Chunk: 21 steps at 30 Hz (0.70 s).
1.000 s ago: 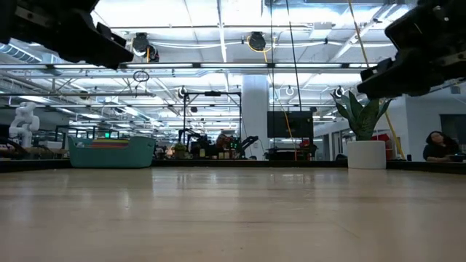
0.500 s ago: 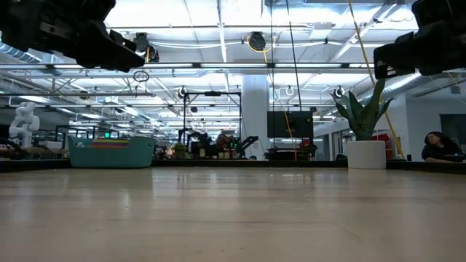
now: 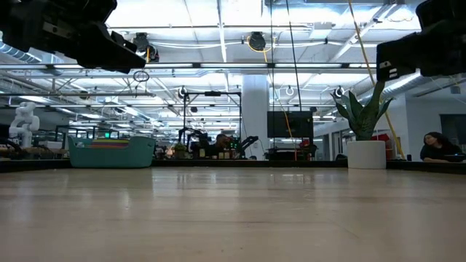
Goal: Nest measuring cups in basket
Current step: Return to Home Position
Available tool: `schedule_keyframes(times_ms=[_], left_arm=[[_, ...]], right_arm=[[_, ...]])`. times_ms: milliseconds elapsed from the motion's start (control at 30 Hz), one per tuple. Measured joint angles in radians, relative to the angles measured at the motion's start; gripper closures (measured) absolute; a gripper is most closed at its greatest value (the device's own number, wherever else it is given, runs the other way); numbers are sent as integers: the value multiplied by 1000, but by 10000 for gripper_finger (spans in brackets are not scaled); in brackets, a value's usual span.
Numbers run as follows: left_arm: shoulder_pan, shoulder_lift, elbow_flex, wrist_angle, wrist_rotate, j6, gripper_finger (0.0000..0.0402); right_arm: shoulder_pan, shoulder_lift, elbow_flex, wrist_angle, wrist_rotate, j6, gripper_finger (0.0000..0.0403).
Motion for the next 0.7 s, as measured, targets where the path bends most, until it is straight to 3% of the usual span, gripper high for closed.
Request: schedule_keyframes(times_ms=[267,533,700], left_arm=[[0,0,0,-12,0,-21,393],[0,0,0,-33,0,-24,387],[0,-11,-1,-34,0,-24,397]], right_arm=[[0,-50,44,-83,-50,-51,403],[-1,-239,50,-249,-44,-39,403],[-1,-259,30,-236,70,-44,403]])
